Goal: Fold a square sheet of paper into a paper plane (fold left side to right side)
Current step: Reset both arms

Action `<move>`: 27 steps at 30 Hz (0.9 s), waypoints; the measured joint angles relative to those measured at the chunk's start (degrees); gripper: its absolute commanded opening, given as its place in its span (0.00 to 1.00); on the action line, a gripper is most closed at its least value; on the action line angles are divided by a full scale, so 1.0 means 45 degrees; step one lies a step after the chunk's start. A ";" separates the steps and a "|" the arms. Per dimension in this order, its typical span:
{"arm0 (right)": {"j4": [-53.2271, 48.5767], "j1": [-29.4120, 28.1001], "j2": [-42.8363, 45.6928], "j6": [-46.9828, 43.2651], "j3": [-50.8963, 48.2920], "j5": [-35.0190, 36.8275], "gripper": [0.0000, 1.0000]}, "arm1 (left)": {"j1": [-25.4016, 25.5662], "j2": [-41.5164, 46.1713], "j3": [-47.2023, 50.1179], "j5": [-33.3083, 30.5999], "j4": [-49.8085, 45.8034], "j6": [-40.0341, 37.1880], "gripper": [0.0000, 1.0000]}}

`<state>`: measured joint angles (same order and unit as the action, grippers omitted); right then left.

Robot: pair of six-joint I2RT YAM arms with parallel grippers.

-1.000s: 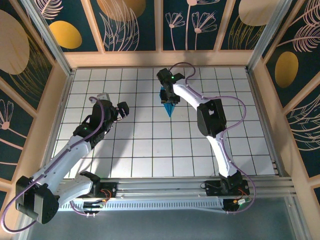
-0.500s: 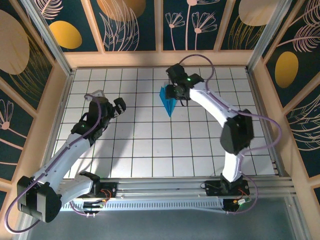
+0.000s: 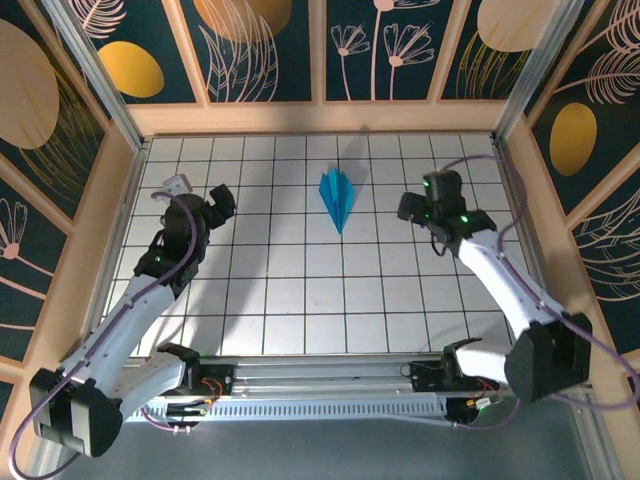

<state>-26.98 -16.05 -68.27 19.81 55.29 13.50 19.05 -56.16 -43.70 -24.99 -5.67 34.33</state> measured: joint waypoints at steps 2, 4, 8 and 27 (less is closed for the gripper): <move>0.0695 0.0656 0.0894 -0.0238 -0.0792 -0.0049 0.99 | 0.0000 0.0335 0.0355 -0.0525 0.0510 -0.0355 0.99; 0.1549 0.1341 0.1613 -0.0437 -0.1530 -0.0146 0.99 | -0.0010 0.0476 0.0651 -0.0942 0.1044 -0.0855 0.99; 0.3449 0.2730 0.2545 -0.0792 -0.3147 -0.0476 0.99 | -0.0010 0.0359 0.0957 -0.1666 0.2016 -0.1928 0.99; 1.3896 0.4741 -0.0520 -0.2390 -0.8272 -0.2176 0.99 | -0.0656 -0.2244 0.2074 -0.3041 0.4945 -0.3959 0.99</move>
<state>35.55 5.28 -70.61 9.06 18.06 3.70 16.10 -66.26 -34.37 -38.68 16.58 16.51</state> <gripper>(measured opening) 0.992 0.988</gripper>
